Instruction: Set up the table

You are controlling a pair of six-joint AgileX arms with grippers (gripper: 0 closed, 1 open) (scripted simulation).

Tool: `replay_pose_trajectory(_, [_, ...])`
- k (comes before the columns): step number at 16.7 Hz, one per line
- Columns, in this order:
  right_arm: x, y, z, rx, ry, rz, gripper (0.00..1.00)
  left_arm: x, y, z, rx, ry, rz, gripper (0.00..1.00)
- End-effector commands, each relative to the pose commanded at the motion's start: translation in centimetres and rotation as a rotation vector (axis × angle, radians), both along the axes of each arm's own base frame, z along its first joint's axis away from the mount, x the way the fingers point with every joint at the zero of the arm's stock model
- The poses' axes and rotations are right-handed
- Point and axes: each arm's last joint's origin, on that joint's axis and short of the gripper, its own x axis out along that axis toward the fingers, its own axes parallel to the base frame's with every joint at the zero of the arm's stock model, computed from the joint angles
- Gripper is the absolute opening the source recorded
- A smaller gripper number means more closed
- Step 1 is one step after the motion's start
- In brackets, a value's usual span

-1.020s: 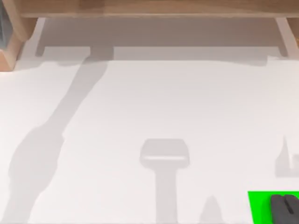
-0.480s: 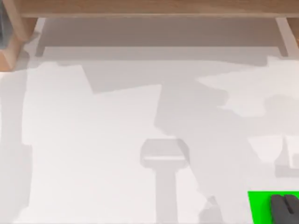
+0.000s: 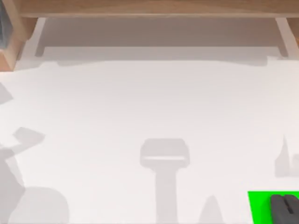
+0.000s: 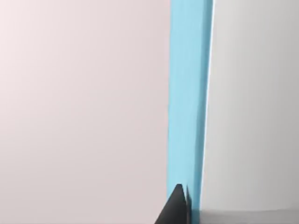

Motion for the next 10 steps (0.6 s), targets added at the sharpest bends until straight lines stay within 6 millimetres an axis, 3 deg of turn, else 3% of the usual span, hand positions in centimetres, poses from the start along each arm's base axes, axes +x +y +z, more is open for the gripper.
replay_pose_trajectory(2, [0.0, 0.0, 0.0, 0.0, 0.0, 0.0, 1.0, -0.8, 0.8, -3.9, 0.044, 0.104, -0.079, 0.0])
replay_pose_trajectory(5, [0.0, 0.0, 0.0, 0.0, 0.0, 0.0, 1.0, -0.3, 0.1, -8.0, 0.124, 0.185, -0.268, 0.0])
replay_pose_trajectory(10, [0.0, 0.0, 0.0, 0.0, 0.0, 0.0, 1.0, 3.8, -3.5, -10.4, 0.298, 0.147, -0.595, 0.0])
